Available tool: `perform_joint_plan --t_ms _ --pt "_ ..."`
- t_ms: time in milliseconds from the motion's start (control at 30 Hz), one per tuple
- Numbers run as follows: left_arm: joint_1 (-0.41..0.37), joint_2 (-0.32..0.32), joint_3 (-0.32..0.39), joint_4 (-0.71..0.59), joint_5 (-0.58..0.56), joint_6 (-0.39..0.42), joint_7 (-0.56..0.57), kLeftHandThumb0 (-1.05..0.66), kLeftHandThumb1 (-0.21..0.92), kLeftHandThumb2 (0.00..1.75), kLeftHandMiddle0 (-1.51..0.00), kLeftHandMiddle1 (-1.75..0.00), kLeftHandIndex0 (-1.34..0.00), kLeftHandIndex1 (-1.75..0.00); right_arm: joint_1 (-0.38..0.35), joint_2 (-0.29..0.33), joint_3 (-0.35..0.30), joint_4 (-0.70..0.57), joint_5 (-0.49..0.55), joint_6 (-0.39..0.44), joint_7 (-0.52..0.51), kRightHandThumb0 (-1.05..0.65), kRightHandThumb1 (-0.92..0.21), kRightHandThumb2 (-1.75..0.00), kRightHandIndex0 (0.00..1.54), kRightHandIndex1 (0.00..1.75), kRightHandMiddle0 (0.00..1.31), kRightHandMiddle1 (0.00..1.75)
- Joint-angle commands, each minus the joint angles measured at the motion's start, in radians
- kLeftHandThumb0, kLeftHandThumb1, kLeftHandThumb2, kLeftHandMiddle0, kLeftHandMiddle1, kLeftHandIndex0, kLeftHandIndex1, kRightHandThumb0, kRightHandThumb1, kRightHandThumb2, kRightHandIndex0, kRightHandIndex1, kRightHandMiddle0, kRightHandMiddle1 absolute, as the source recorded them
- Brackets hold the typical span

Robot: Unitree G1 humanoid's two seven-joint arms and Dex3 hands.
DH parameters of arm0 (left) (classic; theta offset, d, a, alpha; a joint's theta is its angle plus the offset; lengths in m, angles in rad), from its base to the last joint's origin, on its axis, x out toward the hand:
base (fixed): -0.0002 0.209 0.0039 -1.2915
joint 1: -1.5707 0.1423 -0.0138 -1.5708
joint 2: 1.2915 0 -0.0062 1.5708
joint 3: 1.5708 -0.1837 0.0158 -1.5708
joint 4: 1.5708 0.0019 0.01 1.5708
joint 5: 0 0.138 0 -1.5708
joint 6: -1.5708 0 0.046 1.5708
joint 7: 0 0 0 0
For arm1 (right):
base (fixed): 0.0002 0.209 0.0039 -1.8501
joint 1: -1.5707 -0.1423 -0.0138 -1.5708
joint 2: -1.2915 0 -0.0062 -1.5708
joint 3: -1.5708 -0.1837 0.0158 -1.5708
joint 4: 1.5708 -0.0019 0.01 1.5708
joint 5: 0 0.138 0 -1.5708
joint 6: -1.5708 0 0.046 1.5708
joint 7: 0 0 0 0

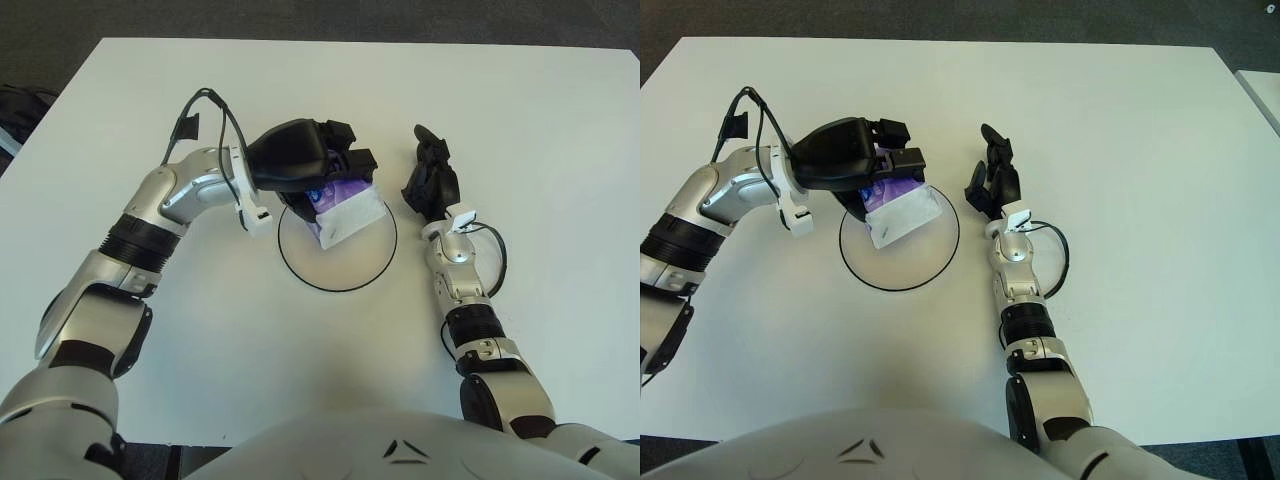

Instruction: Put the tissue paper into the plate.

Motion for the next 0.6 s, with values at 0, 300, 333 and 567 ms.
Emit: perform_joint_plan --t_ms 0,300,333,567 --pt "0.021 -0.004 0.026 -0.010 0.031 -0.017 0.045 -0.46 0.37 1.25 -1.25 -1.75 -0.57 -1.75 0.132 0.003 -0.002 0.091 0.002 0.139 -0.002 -0.73 -0.92 -0.98 0.24 0.02 0.00 0.50" --pt "0.020 0.009 0.015 -0.014 0.023 -0.018 0.009 -0.46 0.36 1.26 -1.24 -1.75 -0.58 -1.75 0.131 0.001 -0.001 0.095 0.001 0.136 0.000 -0.71 -0.92 -0.98 0.25 0.02 0.00 0.51" --pt "0.021 0.012 0.015 -0.017 0.025 -0.018 0.006 -0.46 0.36 1.26 -1.24 -1.75 -0.58 -1.75 0.131 0.002 -0.001 0.096 0.001 0.136 0.000 -0.71 -0.92 -0.99 0.25 0.02 0.00 0.51" --pt "0.029 0.019 0.016 -0.031 0.035 -0.011 -0.006 -0.46 0.37 1.25 -1.24 -1.75 -0.57 -1.75 0.129 0.000 -0.001 0.102 0.001 0.133 0.001 -0.71 -0.92 -1.00 0.24 0.02 0.00 0.50"
